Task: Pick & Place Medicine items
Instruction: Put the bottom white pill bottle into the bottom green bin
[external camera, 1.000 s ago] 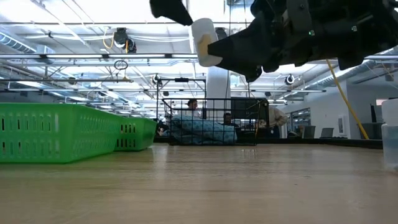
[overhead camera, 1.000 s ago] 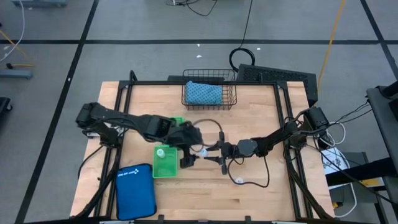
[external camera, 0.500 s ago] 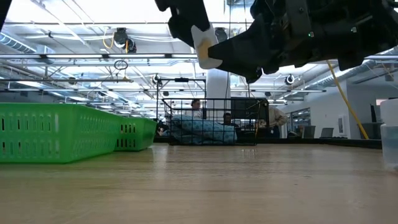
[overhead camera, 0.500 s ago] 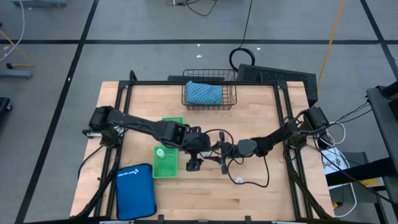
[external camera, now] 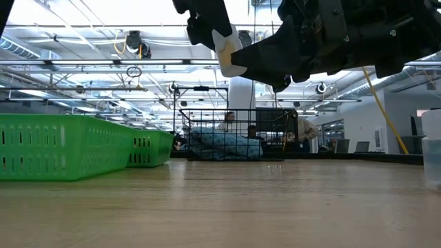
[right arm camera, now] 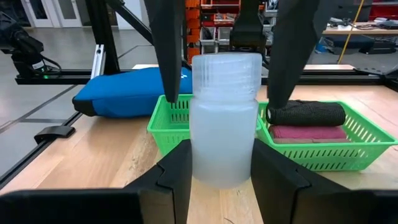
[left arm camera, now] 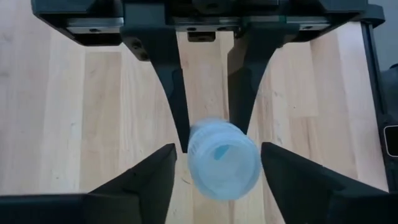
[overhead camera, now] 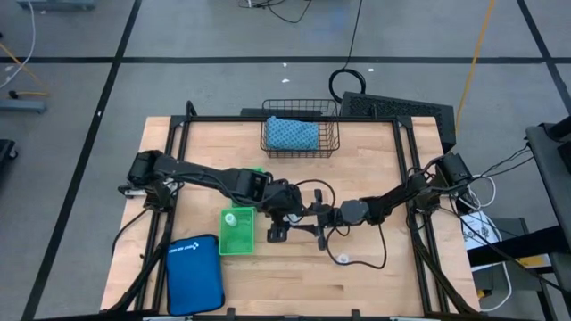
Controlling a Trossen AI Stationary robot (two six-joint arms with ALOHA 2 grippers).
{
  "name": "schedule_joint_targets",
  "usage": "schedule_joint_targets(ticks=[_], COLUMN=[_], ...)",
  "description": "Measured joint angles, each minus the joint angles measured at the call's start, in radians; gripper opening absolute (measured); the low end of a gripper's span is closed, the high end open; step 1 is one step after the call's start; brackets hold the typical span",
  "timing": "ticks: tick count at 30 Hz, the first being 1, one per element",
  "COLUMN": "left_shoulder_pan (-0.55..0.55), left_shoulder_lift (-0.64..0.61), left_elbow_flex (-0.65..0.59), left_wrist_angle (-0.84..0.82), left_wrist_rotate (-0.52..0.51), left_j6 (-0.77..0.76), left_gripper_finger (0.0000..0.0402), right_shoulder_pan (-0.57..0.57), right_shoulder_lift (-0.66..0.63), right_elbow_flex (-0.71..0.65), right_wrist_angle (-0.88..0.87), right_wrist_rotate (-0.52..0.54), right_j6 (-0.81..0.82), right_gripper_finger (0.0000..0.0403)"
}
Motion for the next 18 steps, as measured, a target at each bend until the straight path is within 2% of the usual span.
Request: schedule_joint_targets(ticks=[10, 13, 16, 18], left_shoulder_pan=[0.000, 0.000, -0.008, -0.030], left_shoulder_lift=[0.000, -0.009, -0.028, -0.046], left_elbow_flex=[0.000, 0.000, -0.001, -0.008], left_wrist_angle=[0.006, 0.000, -0.017, -0.051], left_wrist_rotate=[0.003, 0.000, -0.010, -0.054], left_j6=[0.011, -0.008, -0.095, -0.130], left_gripper_finger=[0.0173, 0.0138, 0.0138, 0.0138], right_shoulder_pan=[-0.001, -0.001, 0.000, -0.001], right_shoulder_lift=[0.000, 0.000, -0.004, -0.017], right_elbow_flex=[0.000, 0.000, -0.001, -0.012], right_wrist_angle=[0.000, 0.002, 0.008, 0.000], right_wrist_rotate=[-0.028, -0.028, -0.025, -0.027], right_j6=[-0.003, 0.005, 0.007, 0.008], right_gripper_finger=[0.0127, 0.0144, 0.0170, 0.0186])
